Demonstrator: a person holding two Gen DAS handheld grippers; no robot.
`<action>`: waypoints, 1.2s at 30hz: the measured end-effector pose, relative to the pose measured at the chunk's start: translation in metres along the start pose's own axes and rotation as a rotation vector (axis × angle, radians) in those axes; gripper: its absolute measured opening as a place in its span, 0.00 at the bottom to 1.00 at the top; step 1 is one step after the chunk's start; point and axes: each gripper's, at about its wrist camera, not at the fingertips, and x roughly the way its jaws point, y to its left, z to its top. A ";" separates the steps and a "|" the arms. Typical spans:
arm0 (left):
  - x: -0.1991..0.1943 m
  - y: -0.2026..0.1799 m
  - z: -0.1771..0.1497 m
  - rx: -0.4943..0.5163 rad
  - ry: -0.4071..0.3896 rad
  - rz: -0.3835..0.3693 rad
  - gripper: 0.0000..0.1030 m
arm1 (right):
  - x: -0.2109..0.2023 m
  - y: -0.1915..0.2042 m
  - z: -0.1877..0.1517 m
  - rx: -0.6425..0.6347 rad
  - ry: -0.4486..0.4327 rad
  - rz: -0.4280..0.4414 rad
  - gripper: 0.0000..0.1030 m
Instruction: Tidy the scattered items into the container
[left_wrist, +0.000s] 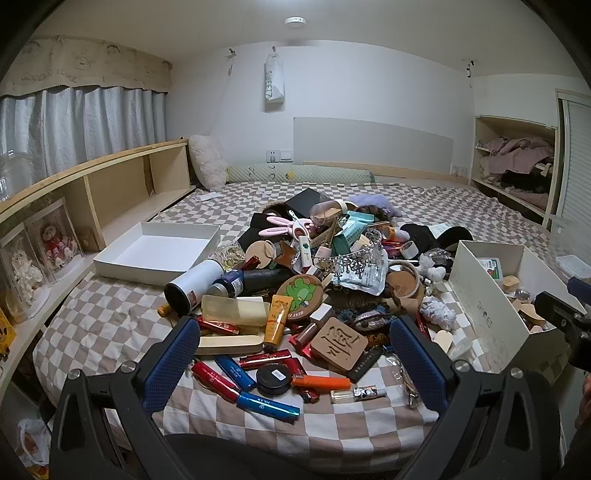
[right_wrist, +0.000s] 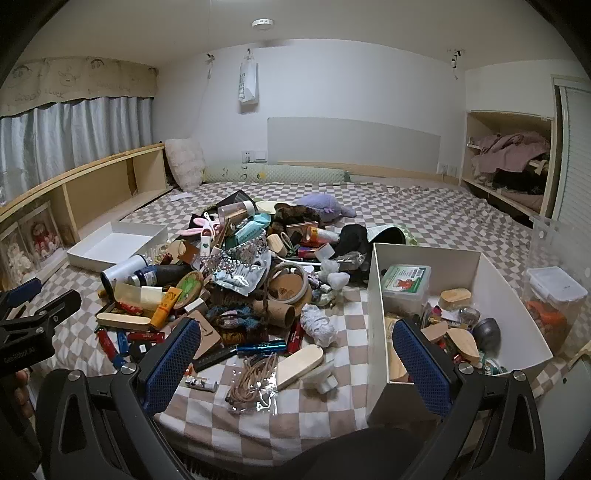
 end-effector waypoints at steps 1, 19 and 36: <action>0.001 0.000 0.000 0.000 0.002 0.000 1.00 | 0.001 0.000 0.000 -0.001 0.003 0.000 1.00; 0.023 0.005 -0.012 -0.020 0.050 -0.026 1.00 | 0.027 0.001 -0.010 0.029 0.090 0.043 1.00; 0.067 0.054 -0.024 -0.194 0.158 -0.032 1.00 | 0.076 0.025 -0.015 0.030 0.129 0.137 1.00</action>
